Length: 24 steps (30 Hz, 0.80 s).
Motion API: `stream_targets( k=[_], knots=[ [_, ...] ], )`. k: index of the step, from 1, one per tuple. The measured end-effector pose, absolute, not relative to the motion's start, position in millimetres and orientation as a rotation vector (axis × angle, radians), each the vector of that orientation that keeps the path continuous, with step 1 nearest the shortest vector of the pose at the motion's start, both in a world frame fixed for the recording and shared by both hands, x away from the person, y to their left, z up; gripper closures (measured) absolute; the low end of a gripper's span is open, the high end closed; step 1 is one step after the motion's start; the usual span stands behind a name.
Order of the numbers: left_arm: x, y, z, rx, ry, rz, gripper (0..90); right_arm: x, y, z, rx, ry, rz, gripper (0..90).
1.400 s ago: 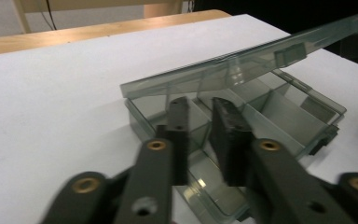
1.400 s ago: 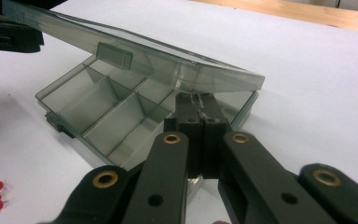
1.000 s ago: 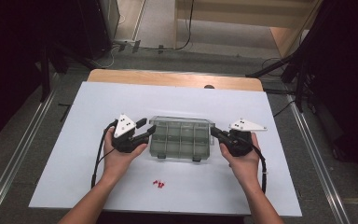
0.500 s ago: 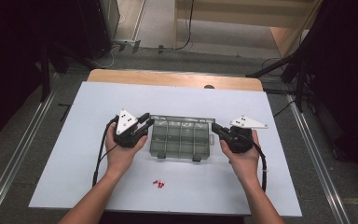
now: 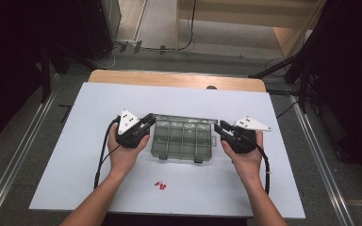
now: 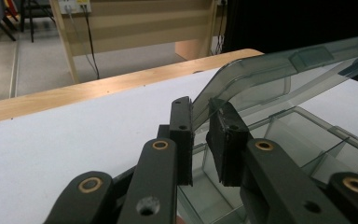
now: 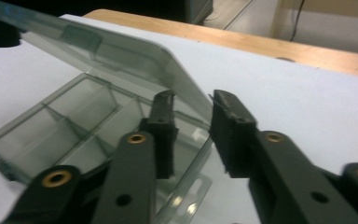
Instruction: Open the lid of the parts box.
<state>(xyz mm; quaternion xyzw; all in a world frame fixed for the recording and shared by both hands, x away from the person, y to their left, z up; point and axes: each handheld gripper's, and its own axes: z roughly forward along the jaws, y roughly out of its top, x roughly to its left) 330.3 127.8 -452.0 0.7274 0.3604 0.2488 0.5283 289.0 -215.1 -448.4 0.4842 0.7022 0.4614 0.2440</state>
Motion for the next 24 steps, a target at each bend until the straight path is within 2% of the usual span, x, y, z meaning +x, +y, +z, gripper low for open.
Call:
stream_targets(
  k=[2,8,15,24],
  knots=[
    [331,128,-452,1.734,0.864,0.59,78.9,291,-214,-449,1.306,1.907,1.259,69.0],
    [334,128,-451,1.734,0.86,0.583,78.9,295,-211,-450,1.288,1.888,1.301,79.6],
    [337,129,-448,1.716,0.857,0.572,78.7,301,-208,-448,1.325,1.835,1.296,84.0],
    [349,127,-453,1.729,0.902,0.543,78.4,309,-207,-445,1.373,1.813,1.309,84.9]
  ],
)
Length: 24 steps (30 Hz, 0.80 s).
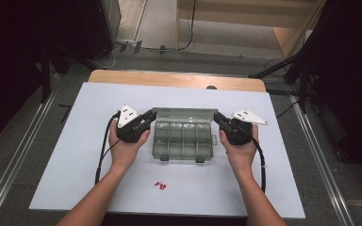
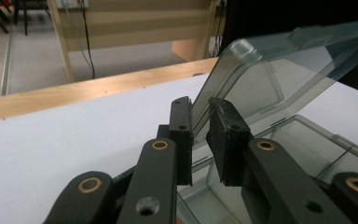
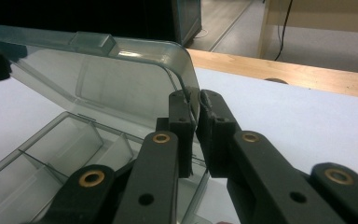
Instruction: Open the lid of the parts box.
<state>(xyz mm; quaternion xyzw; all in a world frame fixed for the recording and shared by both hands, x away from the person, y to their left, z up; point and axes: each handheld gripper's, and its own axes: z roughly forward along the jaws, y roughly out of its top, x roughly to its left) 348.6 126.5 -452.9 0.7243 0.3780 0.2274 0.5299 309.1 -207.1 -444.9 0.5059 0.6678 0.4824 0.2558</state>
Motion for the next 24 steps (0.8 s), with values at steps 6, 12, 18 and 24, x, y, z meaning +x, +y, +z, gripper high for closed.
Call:
stream_targets(
  k=[6,12,18,24],
  knots=[
    [358,126,-462,1.744,0.939,0.515,78.6,314,-208,-444,1.388,1.811,1.319,84.9],
    [366,126,-468,1.729,0.962,0.486,79.2,321,-210,-443,1.394,1.813,1.332,84.6],
    [369,126,-470,1.733,0.963,0.493,81.3,326,-211,-444,1.399,1.814,1.343,84.3],
    [372,128,-471,1.727,0.959,0.487,82.7,334,-210,-453,1.421,1.836,1.322,80.2]
  ],
)
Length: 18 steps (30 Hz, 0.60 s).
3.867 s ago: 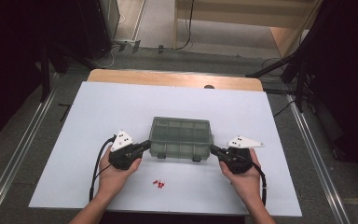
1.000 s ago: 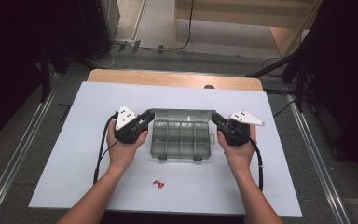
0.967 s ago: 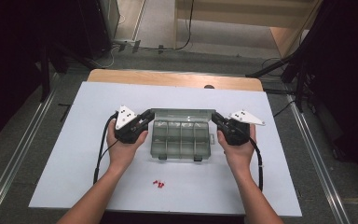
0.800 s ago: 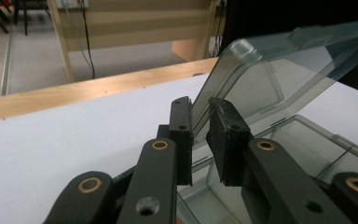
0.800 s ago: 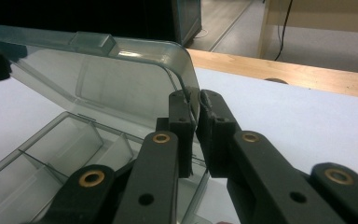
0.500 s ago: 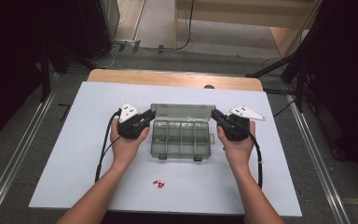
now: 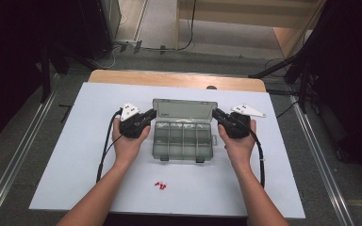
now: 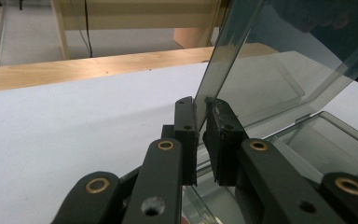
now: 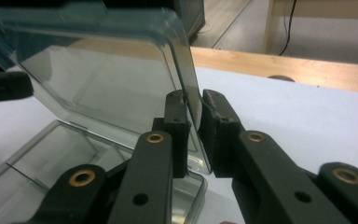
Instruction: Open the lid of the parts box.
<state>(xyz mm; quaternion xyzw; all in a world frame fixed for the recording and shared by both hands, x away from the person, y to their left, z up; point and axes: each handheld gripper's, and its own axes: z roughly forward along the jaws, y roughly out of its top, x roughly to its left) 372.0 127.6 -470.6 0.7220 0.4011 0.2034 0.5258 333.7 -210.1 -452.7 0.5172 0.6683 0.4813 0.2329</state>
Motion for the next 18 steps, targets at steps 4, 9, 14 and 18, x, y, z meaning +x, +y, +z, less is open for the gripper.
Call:
stream_targets(
  k=[4,9,14,18],
  knots=[
    [375,128,-469,1.735,0.962,0.473,83.1,340,-210,-460,1.421,1.839,1.324,80.2],
    [382,128,-467,1.747,0.969,0.453,83.3,346,-210,-465,1.443,1.84,1.316,84.7],
    [388,128,-466,1.751,0.983,0.429,83.8,350,-212,-464,1.515,1.853,1.331,85.9],
    [394,129,-464,1.754,1.017,0.388,83.9,353,-211,-461,1.538,1.868,1.303,86.4]
  ],
)
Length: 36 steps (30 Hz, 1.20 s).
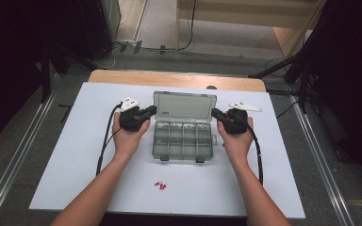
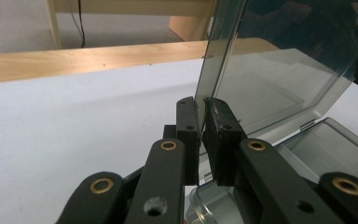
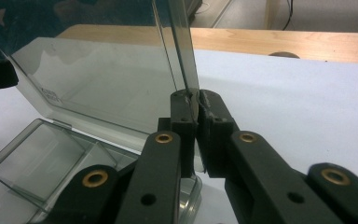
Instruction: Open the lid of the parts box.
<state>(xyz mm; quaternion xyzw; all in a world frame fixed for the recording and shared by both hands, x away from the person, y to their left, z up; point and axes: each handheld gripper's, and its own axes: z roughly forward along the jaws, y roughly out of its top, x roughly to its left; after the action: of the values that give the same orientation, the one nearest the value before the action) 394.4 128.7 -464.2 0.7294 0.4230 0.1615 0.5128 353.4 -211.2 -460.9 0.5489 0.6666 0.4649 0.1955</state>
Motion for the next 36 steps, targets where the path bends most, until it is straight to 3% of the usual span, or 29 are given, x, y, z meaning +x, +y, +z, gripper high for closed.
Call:
stream_targets(
  k=[14,19,24,36],
  knots=[
    [402,129,-471,1.756,1.038,0.361,84.1,362,-212,-464,1.555,1.859,1.296,88.5],
    [402,130,-472,1.753,1.036,0.355,84.8,366,-210,-468,1.564,1.862,1.288,79.6],
    [404,129,-472,1.753,1.038,0.355,84.9,371,-211,-475,1.602,1.885,1.28,85.2],
    [418,127,-470,1.775,1.101,0.3,85.2,378,-209,-469,1.683,1.906,1.21,86.7]
  ],
)
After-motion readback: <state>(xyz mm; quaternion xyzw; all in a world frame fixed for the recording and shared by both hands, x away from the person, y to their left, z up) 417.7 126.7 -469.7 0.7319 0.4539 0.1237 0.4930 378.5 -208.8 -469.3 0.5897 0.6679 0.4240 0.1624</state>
